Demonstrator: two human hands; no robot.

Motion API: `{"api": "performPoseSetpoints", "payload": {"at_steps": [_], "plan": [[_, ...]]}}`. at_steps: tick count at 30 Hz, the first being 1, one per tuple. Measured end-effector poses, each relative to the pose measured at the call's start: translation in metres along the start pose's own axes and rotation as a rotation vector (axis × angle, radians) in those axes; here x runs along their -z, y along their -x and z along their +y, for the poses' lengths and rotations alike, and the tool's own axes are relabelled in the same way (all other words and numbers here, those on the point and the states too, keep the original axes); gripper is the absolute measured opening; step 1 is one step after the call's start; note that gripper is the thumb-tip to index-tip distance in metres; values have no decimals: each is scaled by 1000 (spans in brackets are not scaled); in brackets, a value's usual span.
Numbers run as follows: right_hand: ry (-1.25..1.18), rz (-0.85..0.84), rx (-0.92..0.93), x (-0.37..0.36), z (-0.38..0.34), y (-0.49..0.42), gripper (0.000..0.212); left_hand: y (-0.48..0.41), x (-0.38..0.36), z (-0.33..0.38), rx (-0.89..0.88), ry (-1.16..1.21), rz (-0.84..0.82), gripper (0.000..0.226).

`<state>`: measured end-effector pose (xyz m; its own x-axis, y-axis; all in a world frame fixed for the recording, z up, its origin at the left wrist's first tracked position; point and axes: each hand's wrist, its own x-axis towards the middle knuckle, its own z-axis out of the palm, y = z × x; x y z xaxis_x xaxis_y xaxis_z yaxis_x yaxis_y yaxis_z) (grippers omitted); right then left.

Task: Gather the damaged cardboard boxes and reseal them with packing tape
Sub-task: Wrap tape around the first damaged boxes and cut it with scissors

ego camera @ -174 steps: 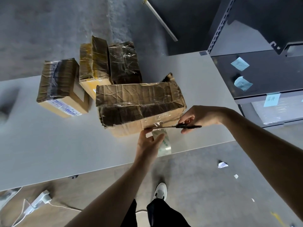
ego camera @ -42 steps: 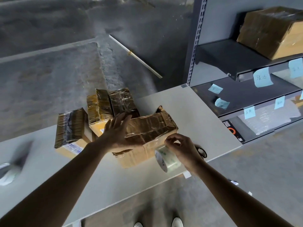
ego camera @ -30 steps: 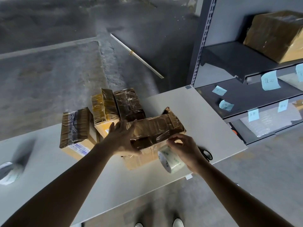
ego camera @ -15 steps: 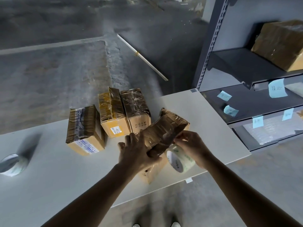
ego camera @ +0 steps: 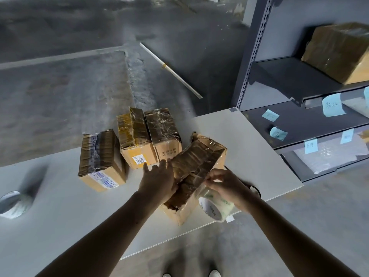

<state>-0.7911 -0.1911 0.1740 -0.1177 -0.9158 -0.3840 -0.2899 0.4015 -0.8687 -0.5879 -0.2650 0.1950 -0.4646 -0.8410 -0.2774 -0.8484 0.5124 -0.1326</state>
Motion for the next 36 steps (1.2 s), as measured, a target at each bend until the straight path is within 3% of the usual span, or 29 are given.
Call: {"api": "performPoseSetpoints", "payload": {"at_steps": [8, 17, 27, 30, 33, 36], "plan": [[-141, -148, 24, -10, 6, 4, 12, -6, 2, 8, -66, 40, 82, 65], [-208, -124, 47, -19, 17, 0, 13, -9, -7, -10, -271, 272, 192, 48], [-265, -115, 61, -23, 24, -7, 9, 0, -19, -9, -292, 122, 241, 87], [-278, -109, 80, -21, 26, -9, 5, 2, -15, -10, -271, 141, 124, 111], [-245, -103, 105, -16, 22, -10, 9, 2, -16, -6, -248, 168, -7, 109], [-216, -120, 111, -13, 19, -12, 8, 5, -18, 0, -197, 160, -12, 108]]}}
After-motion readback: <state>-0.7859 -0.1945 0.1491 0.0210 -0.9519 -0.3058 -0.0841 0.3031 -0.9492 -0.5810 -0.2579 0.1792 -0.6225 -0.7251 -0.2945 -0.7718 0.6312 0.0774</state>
